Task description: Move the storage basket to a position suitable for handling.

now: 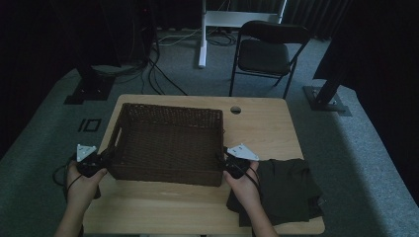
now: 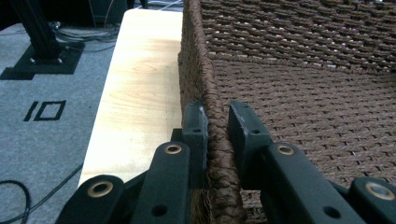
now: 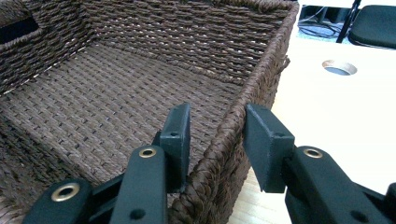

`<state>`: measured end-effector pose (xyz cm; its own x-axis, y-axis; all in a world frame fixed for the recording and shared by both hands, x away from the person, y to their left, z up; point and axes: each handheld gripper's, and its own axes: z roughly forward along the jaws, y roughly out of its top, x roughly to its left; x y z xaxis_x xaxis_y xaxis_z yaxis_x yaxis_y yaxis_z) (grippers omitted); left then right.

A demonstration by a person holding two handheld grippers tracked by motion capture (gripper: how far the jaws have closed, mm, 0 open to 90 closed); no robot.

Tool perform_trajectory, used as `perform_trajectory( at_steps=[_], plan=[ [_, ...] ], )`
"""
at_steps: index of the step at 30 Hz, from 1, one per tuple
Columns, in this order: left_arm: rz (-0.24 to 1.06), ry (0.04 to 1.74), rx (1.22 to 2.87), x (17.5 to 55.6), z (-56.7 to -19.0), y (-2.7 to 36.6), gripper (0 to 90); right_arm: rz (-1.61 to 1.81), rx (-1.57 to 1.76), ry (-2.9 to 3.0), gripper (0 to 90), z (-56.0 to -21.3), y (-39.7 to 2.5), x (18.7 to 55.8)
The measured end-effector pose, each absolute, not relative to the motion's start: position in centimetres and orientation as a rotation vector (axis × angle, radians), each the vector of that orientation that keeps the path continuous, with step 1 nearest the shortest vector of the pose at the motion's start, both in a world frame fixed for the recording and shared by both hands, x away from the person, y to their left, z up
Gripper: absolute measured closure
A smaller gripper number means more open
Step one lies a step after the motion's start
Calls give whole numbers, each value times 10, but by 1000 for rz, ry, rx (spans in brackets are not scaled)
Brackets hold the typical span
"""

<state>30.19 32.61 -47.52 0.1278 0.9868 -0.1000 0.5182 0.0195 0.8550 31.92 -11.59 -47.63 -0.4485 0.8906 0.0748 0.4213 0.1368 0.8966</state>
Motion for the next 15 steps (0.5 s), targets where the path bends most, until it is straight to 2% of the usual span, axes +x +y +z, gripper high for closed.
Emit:
perform_trajectory(
  at_steps=[15],
  plan=[
    [699, 1482, 1609, 282, -475, 329, 779, 1278, 1232, 1948, 624, -477, -119, 306]
  ],
)
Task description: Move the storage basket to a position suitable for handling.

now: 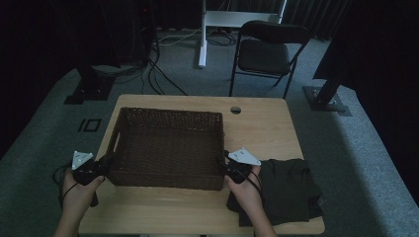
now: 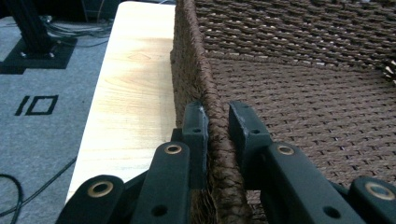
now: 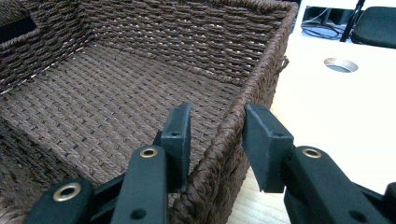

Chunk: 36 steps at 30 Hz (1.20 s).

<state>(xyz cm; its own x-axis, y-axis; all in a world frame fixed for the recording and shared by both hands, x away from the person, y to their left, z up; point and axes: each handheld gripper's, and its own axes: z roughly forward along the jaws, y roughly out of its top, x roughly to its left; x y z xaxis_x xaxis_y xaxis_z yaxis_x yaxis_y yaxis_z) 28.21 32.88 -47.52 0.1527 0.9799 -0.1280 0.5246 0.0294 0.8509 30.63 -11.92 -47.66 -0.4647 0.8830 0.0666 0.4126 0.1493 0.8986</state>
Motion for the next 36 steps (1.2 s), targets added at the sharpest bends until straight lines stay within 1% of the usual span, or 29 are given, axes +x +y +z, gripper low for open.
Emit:
perform_trajectory(
  at_steps=[6, 13, 18, 21, 22, 23, 24, 25, 26, 27, 28, 29, 30, 31, 32, 34, 36],
  plan=[
    [727, 1484, 1638, 276, -474, 325, 778, 1296, 1239, 1947, 625, -477, -122, 303],
    [729, 1481, 1630, 274, -475, 324, 779, 1295, 1245, 1935, 624, -478, -122, 294],
    [730, 1473, 1630, 273, -476, 325, 778, 1296, 1256, 1943, 623, -477, -123, 295],
    [722, 1461, 1631, 272, -476, 325, 769, 1312, 1258, 1948, 600, -478, -124, 296],
    [709, 1448, 1639, 273, -476, 325, 723, 1334, 1273, 1956, 569, -478, -126, 296],
    [709, 1448, 1639, 273, -476, 325, 649, 1350, 1291, 1959, 511, -478, -127, 297],
    [695, 1438, 1649, 273, -476, 324, 649, 1350, 1291, 1959, 511, -478, -127, 297],
    [684, 1424, 1675, 275, -475, 324, 618, 1361, 1299, 1971, 458, -478, -129, 298],
    [676, 1417, 1679, 276, -474, 323, 524, 1390, 1324, 1986, 383, -478, -132, 301],
    [675, 1403, 1686, 277, -475, 322, 431, 1420, 1344, 1977, 346, -477, -133, 302],
    [674, 1395, 1695, 278, -475, 322, 401, 1438, 1342, 1965, 318, -476, -134, 302],
    [674, 1395, 1695, 278, -475, 322, 373, 1438, 1342, 1965, 318, -476, -134, 302],
    [673, 1382, 1711, 280, -475, 320, 373, 1422, 1316, 1964, 283, -475, -133, 302],
    [672, 1383, 1716, 280, -474, 320, 265, 1388, 1260, 1987, 203, -473, -131, 303],
    [675, 1377, 1719, 280, -474, 320, 262, 1386, 1249, 2001, 184, -472, -131, 304],
    [674, 1378, 1726, 281, -474, 320, 176, 1369, 1221, 2013, 167, -470, -129, 304],
    [697, 1372, 1740, 281, -473, 321, 172, 1369, 1218, 2013, 164, -469, -129, 305]
  ],
)
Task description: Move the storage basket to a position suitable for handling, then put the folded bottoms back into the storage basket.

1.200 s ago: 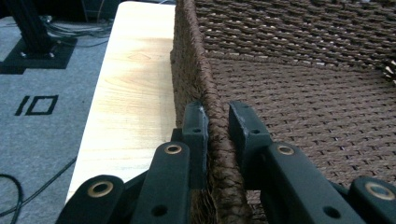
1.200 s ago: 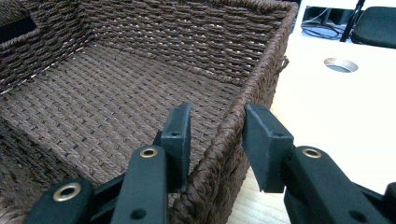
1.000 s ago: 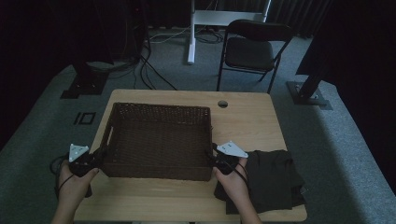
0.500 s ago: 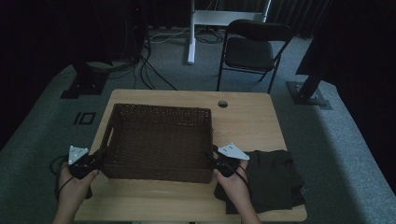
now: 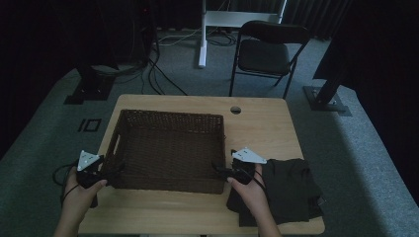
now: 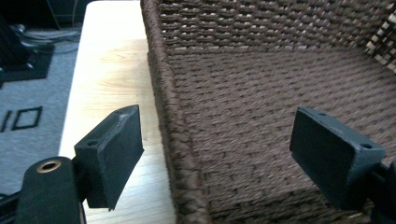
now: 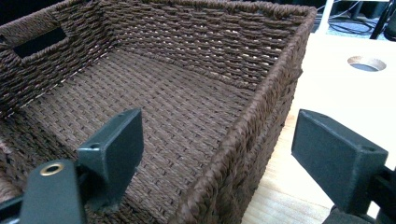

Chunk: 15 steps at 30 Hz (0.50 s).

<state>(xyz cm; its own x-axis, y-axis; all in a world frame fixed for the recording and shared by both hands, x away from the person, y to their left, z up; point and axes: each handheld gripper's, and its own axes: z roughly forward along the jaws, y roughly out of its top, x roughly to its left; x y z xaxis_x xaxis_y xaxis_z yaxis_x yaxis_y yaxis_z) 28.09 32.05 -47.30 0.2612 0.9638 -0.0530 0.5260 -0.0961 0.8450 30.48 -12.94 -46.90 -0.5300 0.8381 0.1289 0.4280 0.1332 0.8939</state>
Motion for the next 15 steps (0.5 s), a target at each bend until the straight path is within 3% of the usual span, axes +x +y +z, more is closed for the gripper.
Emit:
perform_trajectory(
  at_steps=[15],
  plan=[
    [688, 1330, 1737, 278, -442, 325, 156, 1375, 1142, 2026, 135, -456, -131, 307]
  ],
)
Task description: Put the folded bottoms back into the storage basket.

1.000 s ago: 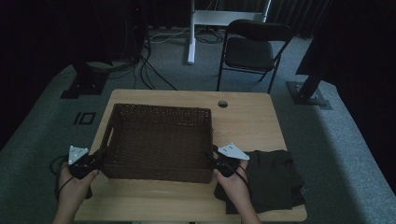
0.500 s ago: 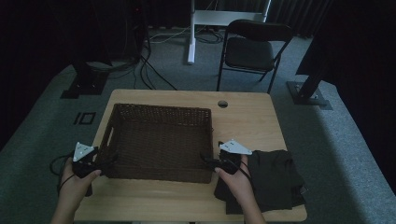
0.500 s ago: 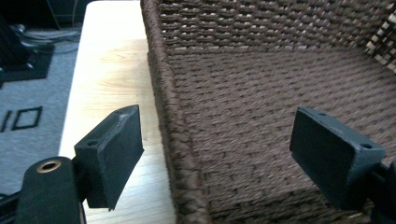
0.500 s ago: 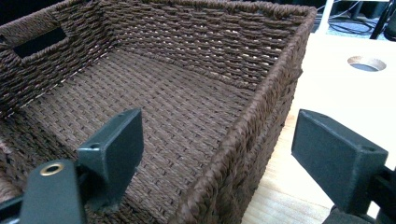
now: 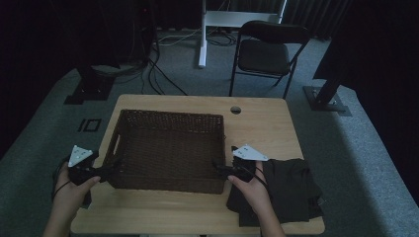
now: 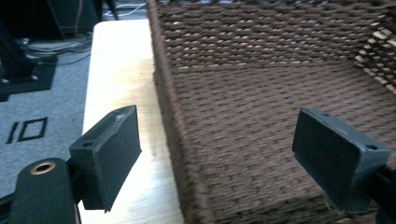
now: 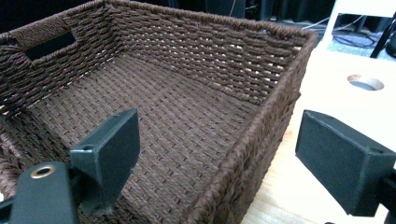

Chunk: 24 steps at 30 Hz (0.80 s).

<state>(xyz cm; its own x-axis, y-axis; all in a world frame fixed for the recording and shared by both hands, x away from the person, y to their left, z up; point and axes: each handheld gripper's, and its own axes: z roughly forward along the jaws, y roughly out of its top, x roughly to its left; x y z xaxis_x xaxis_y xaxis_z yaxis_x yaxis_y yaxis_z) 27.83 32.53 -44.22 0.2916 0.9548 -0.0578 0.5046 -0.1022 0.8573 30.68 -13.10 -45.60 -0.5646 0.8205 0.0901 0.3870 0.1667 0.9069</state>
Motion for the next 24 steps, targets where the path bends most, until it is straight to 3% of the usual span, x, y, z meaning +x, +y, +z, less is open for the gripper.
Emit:
perform_trajectory(
  at_steps=[24],
  plan=[
    [565, 1115, 1784, 286, -420, 267, 156, 1345, 1136, 1956, 135, -437, -165, 302]
  ],
)
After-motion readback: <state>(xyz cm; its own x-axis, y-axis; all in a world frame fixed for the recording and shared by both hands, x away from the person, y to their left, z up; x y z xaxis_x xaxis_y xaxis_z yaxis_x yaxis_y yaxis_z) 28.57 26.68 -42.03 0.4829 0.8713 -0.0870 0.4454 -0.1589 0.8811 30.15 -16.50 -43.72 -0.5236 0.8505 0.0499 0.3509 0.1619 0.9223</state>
